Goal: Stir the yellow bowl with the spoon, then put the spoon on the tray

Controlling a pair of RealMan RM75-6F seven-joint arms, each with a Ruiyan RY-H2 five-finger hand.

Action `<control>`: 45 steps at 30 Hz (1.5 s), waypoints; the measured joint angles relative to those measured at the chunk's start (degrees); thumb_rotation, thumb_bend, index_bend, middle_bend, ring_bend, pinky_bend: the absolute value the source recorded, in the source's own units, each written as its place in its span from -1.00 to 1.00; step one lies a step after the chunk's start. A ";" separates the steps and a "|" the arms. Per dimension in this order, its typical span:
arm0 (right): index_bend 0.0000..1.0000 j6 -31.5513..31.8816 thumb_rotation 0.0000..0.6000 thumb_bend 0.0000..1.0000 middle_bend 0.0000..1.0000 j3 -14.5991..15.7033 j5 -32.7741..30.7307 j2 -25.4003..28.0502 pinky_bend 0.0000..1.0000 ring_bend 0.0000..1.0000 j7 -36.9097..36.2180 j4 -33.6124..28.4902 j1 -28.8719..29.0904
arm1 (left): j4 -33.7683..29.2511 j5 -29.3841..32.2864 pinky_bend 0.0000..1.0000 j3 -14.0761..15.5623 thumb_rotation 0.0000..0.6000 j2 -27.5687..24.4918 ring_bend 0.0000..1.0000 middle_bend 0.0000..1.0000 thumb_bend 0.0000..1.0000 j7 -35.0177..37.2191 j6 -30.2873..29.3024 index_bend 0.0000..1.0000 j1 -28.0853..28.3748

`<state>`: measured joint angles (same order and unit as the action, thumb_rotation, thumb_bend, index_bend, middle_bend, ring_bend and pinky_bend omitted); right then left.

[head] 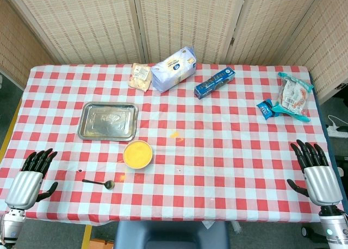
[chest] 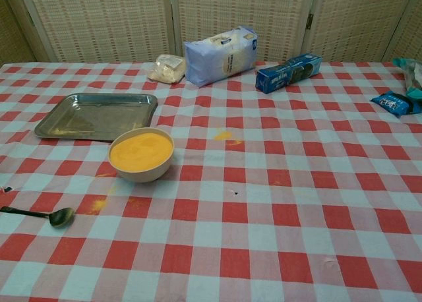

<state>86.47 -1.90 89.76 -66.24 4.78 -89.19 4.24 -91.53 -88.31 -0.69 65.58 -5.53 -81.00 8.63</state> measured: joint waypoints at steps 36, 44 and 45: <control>-1.00 -0.68 1.00 -0.83 -1.00 0.91 0.88 -0.40 -1.00 -1.00 1.05 -0.74 -0.18 | 6.42 -6.00 -1.00 4.31 1.00 11.48 -1.00 -1.00 -0.27 -6.65 10.19 -0.17 5.23; -1.00 -1.11 1.00 -0.83 -1.00 0.76 0.38 -0.48 -1.00 -1.00 1.04 -0.67 -0.06 | 9.87 -4.52 -1.00 3.33 1.00 15.30 -1.00 -1.00 -0.28 -6.05 11.61 -0.14 6.81; -1.00 -1.11 1.00 -0.83 -1.00 0.73 0.30 -0.52 -1.00 -1.00 1.03 -0.68 -0.07 | 10.18 -4.49 -1.00 3.33 1.00 15.68 -1.00 -1.00 -0.27 -5.83 11.89 -0.13 7.12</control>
<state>85.36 -1.17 90.06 -66.76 5.81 -89.87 4.17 -81.35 -92.80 2.64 81.26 -11.36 -69.11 15.75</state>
